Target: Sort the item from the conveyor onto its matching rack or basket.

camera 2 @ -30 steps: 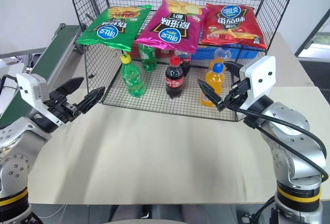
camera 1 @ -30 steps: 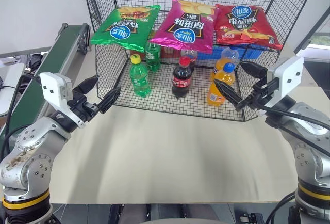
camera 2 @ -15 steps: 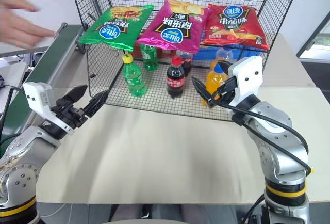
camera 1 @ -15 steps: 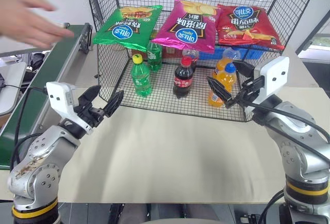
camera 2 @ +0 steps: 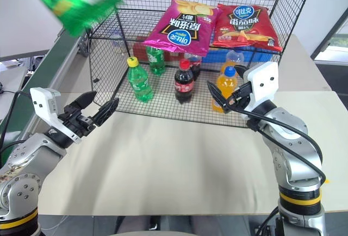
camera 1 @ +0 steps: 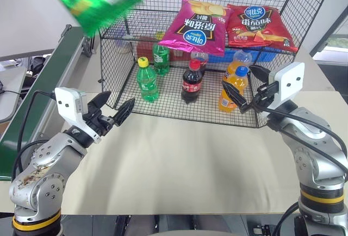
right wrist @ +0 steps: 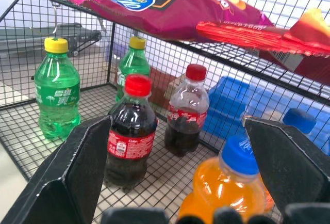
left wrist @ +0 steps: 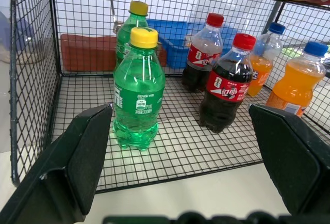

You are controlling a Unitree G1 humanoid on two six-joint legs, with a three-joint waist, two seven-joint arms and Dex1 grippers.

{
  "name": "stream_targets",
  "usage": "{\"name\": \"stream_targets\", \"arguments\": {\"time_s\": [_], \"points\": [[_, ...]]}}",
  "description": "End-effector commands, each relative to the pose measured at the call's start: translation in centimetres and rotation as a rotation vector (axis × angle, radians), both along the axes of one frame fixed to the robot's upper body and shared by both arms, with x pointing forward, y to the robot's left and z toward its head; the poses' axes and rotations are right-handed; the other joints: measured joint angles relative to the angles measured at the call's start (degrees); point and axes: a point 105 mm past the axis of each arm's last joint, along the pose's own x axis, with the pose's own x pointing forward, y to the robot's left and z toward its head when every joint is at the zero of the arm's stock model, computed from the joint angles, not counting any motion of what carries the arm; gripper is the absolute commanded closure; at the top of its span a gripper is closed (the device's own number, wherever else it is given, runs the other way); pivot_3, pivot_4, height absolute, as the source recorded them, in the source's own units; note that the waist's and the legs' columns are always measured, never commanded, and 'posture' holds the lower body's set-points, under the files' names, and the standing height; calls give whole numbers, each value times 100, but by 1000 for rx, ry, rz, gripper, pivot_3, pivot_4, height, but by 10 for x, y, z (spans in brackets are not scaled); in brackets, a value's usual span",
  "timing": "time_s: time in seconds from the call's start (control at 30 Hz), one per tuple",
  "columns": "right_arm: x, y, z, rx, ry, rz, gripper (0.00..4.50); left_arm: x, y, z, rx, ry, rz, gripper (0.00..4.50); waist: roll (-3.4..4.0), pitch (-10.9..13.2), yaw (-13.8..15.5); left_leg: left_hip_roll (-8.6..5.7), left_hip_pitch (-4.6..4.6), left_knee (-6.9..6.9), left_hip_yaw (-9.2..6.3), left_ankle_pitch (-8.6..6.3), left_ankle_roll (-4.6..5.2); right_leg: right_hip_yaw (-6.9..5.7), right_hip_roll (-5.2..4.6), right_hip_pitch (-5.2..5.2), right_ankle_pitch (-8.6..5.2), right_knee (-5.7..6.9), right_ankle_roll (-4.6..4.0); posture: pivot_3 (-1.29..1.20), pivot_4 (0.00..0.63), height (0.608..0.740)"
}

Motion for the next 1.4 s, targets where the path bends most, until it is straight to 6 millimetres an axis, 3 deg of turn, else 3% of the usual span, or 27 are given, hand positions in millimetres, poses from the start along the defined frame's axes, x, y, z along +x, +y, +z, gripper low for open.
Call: {"name": "stream_targets", "arguments": {"time_s": [0.03, 0.33, 0.63, 1.17, 1.4], "points": [[-3, 5, 19, -2, -78, 25, 0, -8, 1, 12, 8, -54, 3, 12, 0, 0, -13, 1, 0, 0, 1, 0, 0, 0, 0, 0, 0, 0, 0, 0, 150, 740], [0, 20, 24, 4, -81, 97, 0, -18, 33, 7, 51, -53, 128, 12, 0, 0, -10, 4, 3, -2, 0, 0, 0, 1, -1, 0, 0, 0, 0, 0, 150, 740], [2, 25, 26, -2, -81, 129, 0, -25, 29, -2, 41, -31, 130, 12, 0, 0, -6, 4, 2, -2, -1, 0, 0, 2, -6, 0, 0, -1, 0, 0, 150, 740], [2, 26, 32, -16, -97, 144, 0, -24, 27, 0, 35, -27, 130, 12, 0, 0, -14, 6, 2, -2, 0, 0, 0, 2, -4, 0, 0, -1, 0, 0, 150, 740], [-5, 45, 43, -55, -92, 313, 0, -33, 45, 15, 17, -40, 172, 12, 0, 1, -25, 12, 2, -3, 0, 0, 0, 0, -5, -2, 0, -1, 0, 0, 150, 740]]}}
